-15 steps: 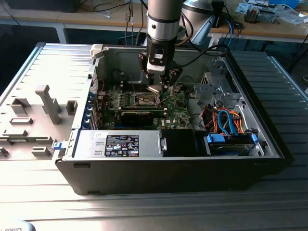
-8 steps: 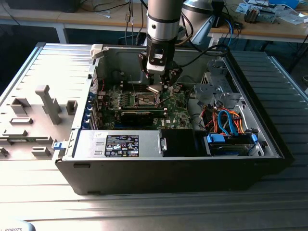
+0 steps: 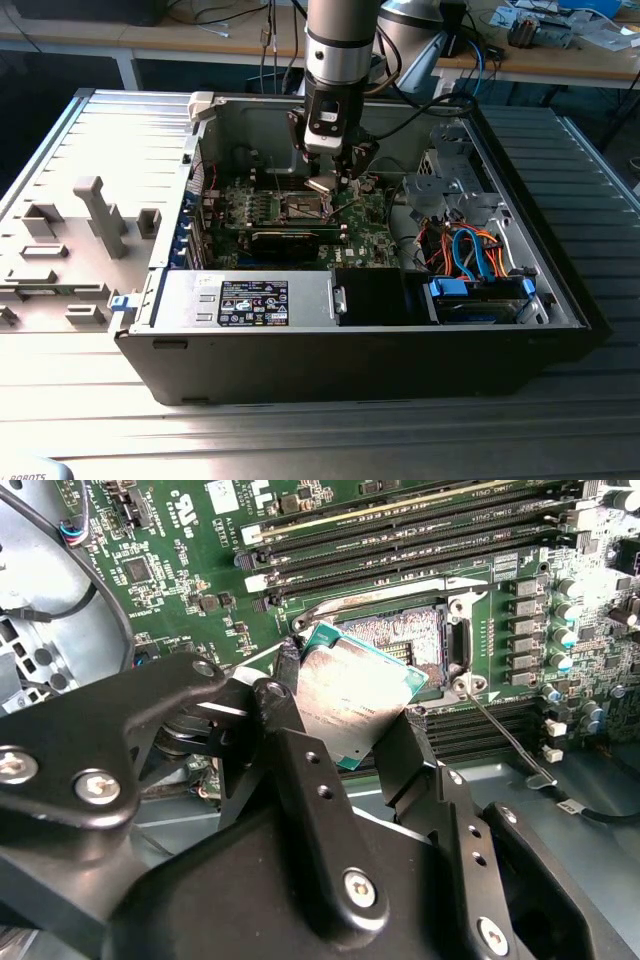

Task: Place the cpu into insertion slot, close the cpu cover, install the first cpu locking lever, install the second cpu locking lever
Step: 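Place the cpu into insertion slot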

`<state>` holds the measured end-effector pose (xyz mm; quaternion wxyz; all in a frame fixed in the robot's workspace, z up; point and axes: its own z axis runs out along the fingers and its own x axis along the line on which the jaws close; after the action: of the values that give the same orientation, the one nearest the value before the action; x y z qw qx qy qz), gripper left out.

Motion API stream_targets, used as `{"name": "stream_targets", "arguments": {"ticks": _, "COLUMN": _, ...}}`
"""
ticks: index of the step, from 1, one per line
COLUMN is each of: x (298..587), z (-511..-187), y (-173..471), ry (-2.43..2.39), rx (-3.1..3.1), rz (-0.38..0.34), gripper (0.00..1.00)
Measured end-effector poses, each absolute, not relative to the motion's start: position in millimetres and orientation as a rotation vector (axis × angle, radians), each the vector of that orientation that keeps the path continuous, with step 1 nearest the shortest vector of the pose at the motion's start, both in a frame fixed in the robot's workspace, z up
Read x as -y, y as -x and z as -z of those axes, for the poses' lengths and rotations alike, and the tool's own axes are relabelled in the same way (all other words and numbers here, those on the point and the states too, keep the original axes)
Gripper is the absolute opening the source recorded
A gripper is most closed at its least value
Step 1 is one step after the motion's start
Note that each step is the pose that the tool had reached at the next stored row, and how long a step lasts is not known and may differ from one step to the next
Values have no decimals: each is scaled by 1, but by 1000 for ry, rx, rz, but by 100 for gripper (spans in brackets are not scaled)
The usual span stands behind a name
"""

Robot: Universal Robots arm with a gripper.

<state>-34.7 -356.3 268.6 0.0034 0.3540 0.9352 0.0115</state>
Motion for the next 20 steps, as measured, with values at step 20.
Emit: {"name": "stream_targets", "arguments": {"ticks": 20, "x": 356, "z": -269, "y": 35, "ry": -1134, "rx": -2922, "rz": -35, "gripper": 54}}
